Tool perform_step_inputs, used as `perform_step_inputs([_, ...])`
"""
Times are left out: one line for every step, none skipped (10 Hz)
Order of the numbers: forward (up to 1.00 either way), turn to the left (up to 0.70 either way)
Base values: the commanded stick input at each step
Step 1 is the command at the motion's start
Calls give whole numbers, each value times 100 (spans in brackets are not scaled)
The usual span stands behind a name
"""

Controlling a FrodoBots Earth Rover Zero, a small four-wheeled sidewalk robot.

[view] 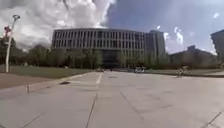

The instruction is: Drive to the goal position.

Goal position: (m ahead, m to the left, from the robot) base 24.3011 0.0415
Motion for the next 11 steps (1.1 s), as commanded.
perform_step_inputs([100,0])
perform_step_inputs([100,0])
perform_step_inputs([100,0])
perform_step_inputs([100,0])
perform_step_inputs([100,0])
perform_step_inputs([100,1])
perform_step_inputs([100,3])
perform_step_inputs([100,1])
perform_step_inputs([100,0])
perform_step_inputs([100,0])
perform_step_inputs([100,0])
